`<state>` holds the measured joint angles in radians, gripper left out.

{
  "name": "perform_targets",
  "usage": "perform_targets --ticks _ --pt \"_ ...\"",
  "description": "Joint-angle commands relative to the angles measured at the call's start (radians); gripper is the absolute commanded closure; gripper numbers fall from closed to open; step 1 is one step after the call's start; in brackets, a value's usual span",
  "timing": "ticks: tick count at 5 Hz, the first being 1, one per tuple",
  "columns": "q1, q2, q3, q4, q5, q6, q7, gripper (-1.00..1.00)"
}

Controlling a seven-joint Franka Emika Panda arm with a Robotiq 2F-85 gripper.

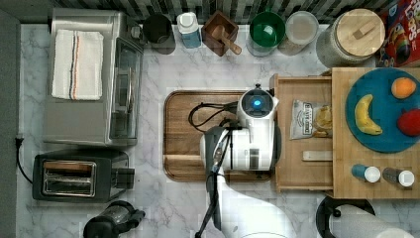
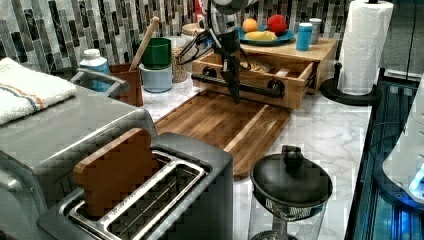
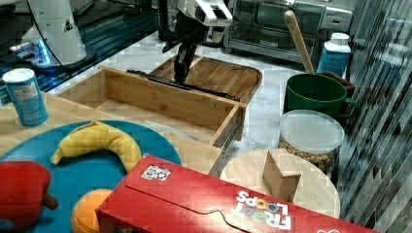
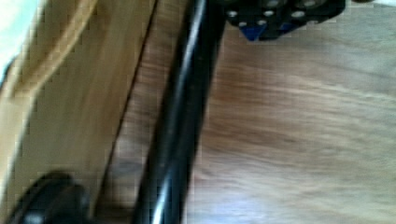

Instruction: Close the drawer.

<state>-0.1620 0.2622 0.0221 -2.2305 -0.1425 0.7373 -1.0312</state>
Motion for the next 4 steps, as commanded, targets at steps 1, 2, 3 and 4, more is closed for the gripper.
perform_targets --ticks 1,2,3,4 --pt "-0.175 -0.003 -0.145 0.15 -0.002 0.147 -0.114 1.0" --pt "-0.224 0.042 -0.165 0.189 -0.004 0.182 -0.177 1.0" --pt "-0.268 0.055 -0.172 0.213 -0.027 0.204 -0.187 1.0" --pt "-0.282 0.051 -0.187 0.232 -0.052 0.185 -0.169 1.0"
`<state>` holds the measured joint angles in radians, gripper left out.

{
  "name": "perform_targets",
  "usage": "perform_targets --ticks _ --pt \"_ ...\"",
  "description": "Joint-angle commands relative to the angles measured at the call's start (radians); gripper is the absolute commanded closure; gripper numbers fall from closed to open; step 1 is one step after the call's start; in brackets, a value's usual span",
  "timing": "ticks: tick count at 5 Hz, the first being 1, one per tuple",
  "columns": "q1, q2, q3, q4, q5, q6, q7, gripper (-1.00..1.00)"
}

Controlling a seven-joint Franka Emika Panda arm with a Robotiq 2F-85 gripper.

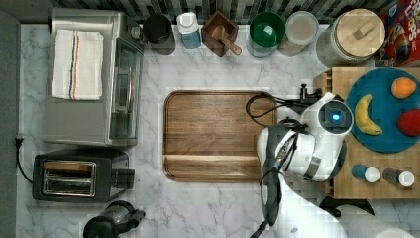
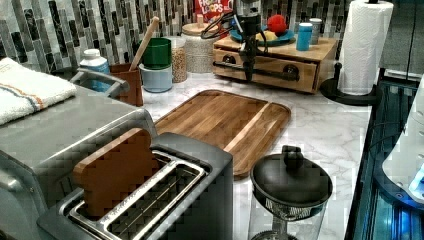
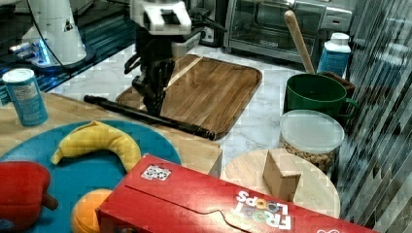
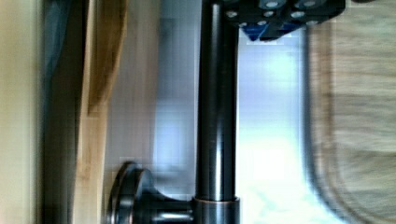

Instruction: Close the drawer.

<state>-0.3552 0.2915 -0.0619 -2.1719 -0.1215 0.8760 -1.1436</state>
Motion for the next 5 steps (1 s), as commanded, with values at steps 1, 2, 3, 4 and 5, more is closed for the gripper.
perform_targets --ticks 1,2,3,4,5 --pt "-0.086 0.046 -0.12 0.218 -0.089 0.035 -0.056 1.0" --pt "-0.083 0.046 -0.115 0.238 -0.07 -0.016 -0.045 1.0" --pt "-0.085 0.045 -0.113 0.238 -0.071 -0.016 -0.044 1.0" --pt "-0.085 0.045 -0.113 0.238 -0.071 -0.016 -0.045 1.0" --pt "-0.083 0.046 -0.115 0.238 -0.07 -0.017 -0.045 1.0"
